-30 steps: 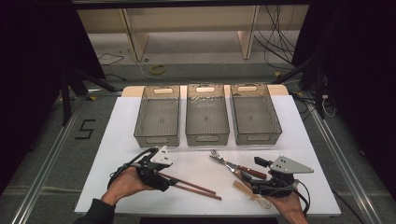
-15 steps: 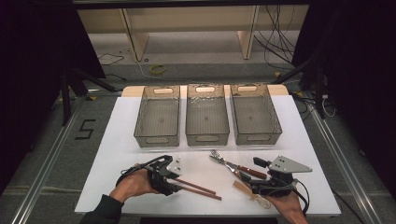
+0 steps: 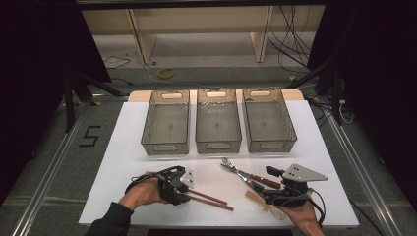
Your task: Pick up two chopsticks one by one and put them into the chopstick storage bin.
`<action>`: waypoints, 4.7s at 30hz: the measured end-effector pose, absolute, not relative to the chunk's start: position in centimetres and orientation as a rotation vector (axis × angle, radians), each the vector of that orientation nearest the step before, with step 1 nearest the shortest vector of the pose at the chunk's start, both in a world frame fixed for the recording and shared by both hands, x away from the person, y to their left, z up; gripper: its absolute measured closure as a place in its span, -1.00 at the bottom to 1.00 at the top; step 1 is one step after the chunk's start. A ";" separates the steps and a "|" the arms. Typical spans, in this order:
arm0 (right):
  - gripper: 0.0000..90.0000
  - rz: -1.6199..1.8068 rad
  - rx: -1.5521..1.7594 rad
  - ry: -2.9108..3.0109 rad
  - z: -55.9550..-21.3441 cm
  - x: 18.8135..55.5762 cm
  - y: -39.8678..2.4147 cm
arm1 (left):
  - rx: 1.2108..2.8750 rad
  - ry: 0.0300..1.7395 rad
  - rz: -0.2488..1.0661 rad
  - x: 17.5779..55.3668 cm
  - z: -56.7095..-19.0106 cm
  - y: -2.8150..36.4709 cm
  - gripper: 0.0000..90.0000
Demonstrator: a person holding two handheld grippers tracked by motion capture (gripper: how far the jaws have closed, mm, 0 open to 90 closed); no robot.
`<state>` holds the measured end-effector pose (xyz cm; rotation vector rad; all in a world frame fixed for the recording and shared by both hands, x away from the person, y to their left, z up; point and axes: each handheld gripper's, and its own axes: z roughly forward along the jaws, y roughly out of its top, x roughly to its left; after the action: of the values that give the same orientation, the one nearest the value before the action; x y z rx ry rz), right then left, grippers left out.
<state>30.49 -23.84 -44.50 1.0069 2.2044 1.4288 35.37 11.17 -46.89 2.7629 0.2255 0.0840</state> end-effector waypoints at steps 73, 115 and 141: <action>-0.40 1.427 1.007 2.217 -44.4 30.6 -23.9 | 2.772 0.129 0.183 33.6 -44.0 10.5 0.87; -0.40 1.432 1.020 2.214 -44.4 30.7 -24.0 | 2.310 0.988 0.586 48.1 -34.9 19.6 0.87; -0.40 1.445 1.022 2.213 -44.4 30.7 -24.2 | 2.165 1.291 0.445 53.7 -39.2 21.3 0.87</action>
<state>30.72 -24.17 -44.45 1.0225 2.2134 1.4452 53.67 21.25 -39.18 2.1652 1.2913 0.4449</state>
